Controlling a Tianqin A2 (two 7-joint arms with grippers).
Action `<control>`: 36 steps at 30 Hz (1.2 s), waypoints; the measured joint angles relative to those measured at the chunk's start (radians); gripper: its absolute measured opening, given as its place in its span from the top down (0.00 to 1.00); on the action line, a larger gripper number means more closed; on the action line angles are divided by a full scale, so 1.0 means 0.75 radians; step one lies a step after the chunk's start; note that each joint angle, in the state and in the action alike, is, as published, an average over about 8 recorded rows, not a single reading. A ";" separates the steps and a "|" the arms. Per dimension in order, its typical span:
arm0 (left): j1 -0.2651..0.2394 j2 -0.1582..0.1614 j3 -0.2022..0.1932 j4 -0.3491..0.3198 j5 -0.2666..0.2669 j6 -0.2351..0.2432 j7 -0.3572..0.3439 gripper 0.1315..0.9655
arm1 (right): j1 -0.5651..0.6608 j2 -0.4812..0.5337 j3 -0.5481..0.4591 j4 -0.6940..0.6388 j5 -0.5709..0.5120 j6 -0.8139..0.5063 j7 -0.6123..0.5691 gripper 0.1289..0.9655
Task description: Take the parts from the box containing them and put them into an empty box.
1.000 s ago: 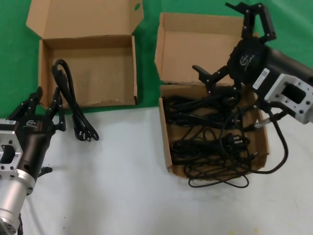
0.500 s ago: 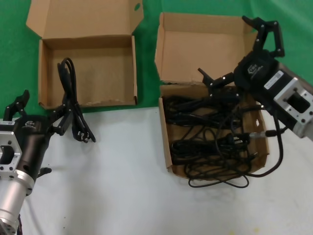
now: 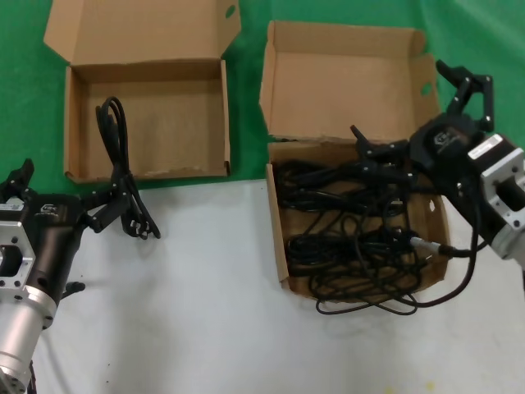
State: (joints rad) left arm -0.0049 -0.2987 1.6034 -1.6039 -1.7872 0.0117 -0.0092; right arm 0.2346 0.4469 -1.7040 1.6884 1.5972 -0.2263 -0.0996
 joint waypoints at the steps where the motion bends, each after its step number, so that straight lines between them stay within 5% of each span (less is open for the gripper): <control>1: 0.000 0.000 0.000 0.000 -0.001 0.000 0.000 0.21 | -0.009 -0.006 0.004 -0.004 0.008 0.009 0.004 0.00; 15: 0.003 -0.001 -0.002 0.002 -0.007 -0.007 0.005 0.02 | -0.136 -0.085 0.060 -0.051 0.117 0.131 0.058 0.00; 36: 0.006 -0.002 -0.004 0.005 -0.016 -0.014 0.011 0.00 | -0.289 -0.181 0.128 -0.109 0.250 0.279 0.123 0.00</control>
State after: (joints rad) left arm -0.0004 -0.2999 1.6002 -1.6003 -1.7990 0.0009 -0.0007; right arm 0.0179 0.3112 -1.6079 1.6068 1.7846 -0.0172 -0.0075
